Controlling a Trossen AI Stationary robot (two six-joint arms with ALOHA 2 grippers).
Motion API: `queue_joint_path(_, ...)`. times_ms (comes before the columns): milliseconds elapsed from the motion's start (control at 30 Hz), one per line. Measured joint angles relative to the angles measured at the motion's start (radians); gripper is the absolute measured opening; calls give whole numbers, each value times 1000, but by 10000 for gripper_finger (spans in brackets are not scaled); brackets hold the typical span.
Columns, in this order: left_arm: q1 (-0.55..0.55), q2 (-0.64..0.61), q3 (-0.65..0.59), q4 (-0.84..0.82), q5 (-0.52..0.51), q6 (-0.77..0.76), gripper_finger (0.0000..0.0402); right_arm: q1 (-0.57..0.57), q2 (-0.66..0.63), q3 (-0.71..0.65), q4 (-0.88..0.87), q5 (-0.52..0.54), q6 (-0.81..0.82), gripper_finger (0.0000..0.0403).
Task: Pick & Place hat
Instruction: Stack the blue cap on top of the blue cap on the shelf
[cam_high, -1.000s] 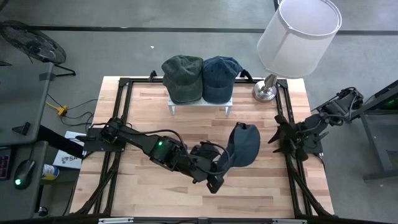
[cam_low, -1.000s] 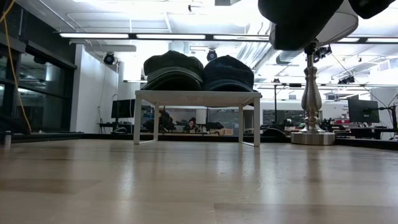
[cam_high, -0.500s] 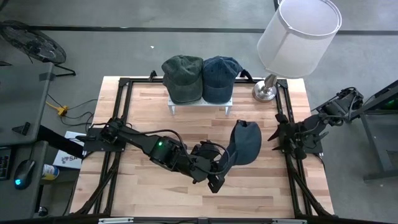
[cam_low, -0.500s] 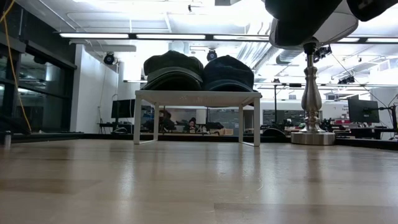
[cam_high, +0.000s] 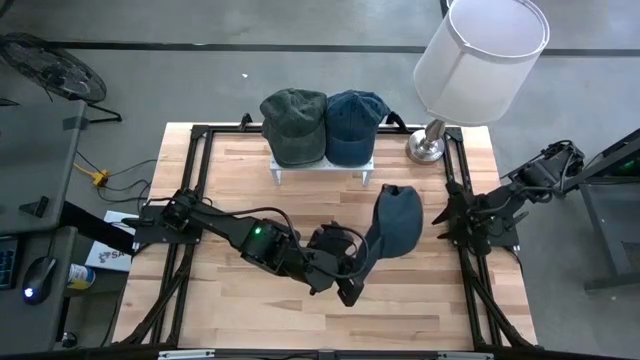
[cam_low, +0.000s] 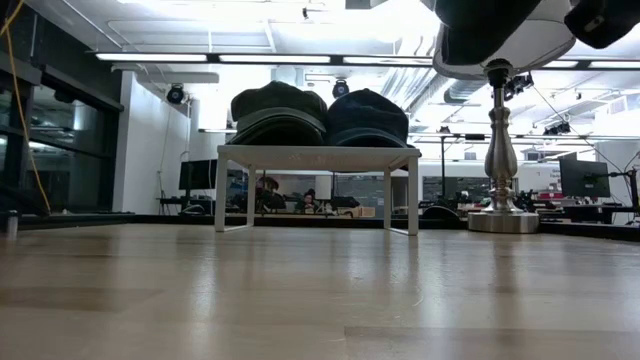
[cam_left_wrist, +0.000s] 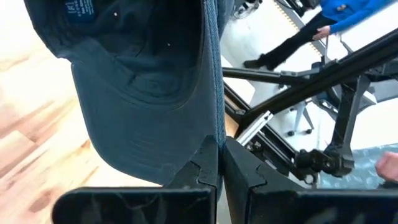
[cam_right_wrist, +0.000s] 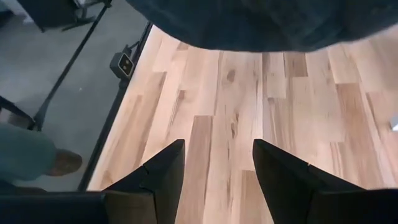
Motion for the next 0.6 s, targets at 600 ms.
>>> queue_joint_path(600, 0, 0, 0, 178, -132, 202, 1, 0, -107, 0, 20, 76, 164, 184)
